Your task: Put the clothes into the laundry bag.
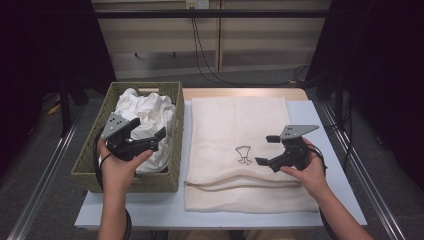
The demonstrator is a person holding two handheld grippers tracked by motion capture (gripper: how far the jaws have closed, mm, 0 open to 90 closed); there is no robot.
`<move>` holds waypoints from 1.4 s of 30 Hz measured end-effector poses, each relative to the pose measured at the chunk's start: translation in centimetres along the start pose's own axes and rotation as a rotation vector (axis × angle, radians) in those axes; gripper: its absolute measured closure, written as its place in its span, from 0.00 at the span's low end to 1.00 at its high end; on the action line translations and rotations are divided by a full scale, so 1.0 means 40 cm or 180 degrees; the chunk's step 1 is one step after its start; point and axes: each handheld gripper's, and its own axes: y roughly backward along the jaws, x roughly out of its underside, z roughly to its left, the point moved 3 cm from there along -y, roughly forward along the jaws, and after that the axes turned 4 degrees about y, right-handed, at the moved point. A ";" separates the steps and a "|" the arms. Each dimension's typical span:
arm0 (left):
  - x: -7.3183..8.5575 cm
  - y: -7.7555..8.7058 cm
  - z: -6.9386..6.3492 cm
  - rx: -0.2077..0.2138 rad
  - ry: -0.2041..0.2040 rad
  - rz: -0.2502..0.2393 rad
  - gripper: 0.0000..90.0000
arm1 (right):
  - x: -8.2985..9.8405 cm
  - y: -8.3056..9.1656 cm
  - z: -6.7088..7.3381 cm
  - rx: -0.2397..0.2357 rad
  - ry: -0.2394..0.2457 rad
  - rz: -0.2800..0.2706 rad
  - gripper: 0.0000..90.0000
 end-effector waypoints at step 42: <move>0.002 -0.006 0.003 -0.0014 -0.0030 0.0038 0.06 | 0.075 -0.159 0.054 -0.0213 0.0217 0.0658 0.97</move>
